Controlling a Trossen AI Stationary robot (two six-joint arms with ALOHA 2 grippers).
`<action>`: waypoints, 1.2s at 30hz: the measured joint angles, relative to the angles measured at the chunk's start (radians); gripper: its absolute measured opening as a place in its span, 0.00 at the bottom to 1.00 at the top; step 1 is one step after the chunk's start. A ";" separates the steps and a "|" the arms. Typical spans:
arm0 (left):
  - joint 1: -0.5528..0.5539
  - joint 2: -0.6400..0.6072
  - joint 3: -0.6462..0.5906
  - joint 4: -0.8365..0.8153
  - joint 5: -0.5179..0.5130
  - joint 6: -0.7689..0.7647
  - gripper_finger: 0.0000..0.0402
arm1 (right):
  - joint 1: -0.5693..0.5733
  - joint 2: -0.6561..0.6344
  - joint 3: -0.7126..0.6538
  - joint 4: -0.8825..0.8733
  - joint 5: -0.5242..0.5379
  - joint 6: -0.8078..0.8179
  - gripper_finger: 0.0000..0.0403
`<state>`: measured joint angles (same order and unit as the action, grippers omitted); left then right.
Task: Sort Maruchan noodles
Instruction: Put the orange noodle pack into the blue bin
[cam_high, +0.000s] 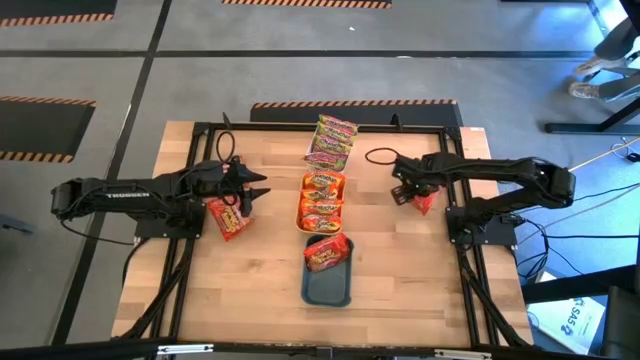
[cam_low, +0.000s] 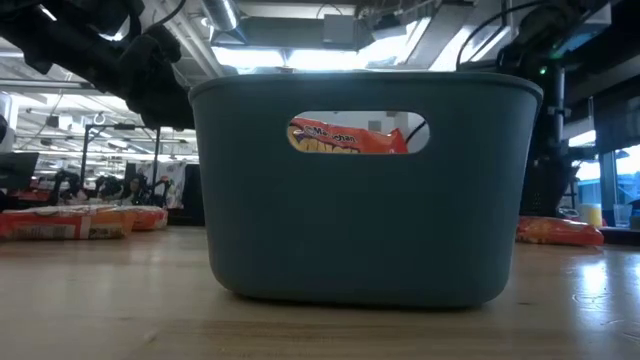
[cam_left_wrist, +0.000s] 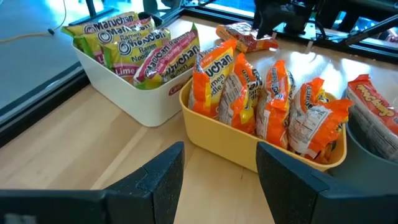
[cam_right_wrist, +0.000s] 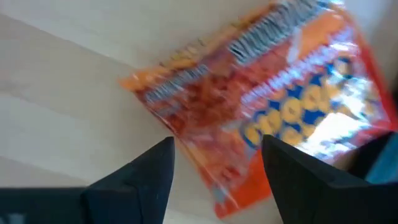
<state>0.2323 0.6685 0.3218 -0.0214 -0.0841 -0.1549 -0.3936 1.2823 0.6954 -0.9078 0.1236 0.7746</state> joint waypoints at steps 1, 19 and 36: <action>0.000 0.000 0.000 -0.002 0.000 0.000 0.48 | -0.008 0.000 -0.011 0.034 -0.015 -0.005 0.55; 0.000 0.000 0.000 -0.015 0.000 0.061 0.48 | 0.138 0.005 -0.036 0.393 -0.301 -0.413 0.55; 0.000 0.000 0.000 -0.008 0.023 0.011 0.48 | 0.105 -0.207 0.046 0.045 -0.125 -0.041 0.55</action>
<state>0.2325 0.6685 0.3218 -0.0296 -0.0608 -0.1443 -0.2886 1.0755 0.7416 -0.8630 -0.0018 0.7339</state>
